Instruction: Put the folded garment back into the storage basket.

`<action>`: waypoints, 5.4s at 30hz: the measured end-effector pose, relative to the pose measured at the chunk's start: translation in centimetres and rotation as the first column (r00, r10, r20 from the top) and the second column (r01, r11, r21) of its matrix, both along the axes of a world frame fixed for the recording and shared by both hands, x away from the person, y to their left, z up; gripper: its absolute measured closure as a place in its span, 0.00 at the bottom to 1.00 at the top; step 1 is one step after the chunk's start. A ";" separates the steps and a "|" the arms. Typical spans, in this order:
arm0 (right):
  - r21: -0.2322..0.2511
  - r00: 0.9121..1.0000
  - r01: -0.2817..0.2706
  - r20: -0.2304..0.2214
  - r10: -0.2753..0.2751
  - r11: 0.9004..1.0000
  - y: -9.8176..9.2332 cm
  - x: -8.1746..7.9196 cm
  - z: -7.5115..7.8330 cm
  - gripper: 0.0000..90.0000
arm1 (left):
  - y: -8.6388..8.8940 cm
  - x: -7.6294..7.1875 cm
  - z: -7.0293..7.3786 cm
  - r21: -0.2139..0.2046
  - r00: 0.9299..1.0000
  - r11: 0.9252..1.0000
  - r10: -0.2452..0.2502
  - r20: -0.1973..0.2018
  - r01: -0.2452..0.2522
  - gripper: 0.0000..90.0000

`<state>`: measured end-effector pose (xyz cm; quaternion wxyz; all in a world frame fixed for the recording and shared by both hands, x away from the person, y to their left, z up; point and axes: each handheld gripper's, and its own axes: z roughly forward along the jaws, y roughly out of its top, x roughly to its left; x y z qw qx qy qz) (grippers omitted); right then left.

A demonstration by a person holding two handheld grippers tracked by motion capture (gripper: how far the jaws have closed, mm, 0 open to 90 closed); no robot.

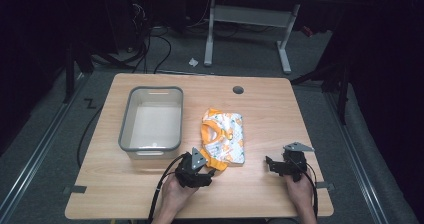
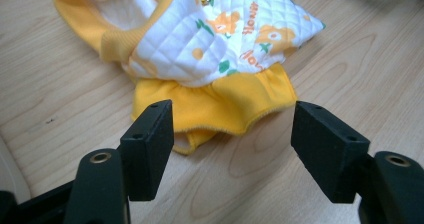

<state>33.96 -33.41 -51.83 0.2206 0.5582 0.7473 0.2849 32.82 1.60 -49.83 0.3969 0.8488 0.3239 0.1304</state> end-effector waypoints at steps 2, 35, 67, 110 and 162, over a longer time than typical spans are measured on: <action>0.000 1.000 0.000 0.000 0.000 1.000 0.0 0.0 0.0 0.16 | -0.2 0.1 0.2 -0.002 1.000 1.000 -0.004 0.008 0.004 0.38; 0.000 1.000 0.000 0.000 0.000 1.000 0.0 0.0 0.0 0.16 | -2.6 4.6 2.0 -0.016 0.999 0.999 0.041 -0.018 -0.042 0.38; 0.000 1.000 0.001 0.000 -0.001 1.000 0.0 0.0 0.0 0.16 | -4.3 10.1 1.2 -0.021 0.975 0.986 0.163 -0.154 -0.168 0.31; 0.000 1.000 0.000 0.000 0.000 1.000 0.0 0.0 0.0 0.16 | -5.5 10.3 -0.6 -0.001 0.977 0.998 0.054 -0.206 -0.055 0.81; -0.001 1.000 -0.001 0.000 0.001 1.000 0.0 0.0 0.0 0.16 | -1.9 7.3 8.5 -0.068 0.996 0.997 -0.042 -0.073 0.037 0.81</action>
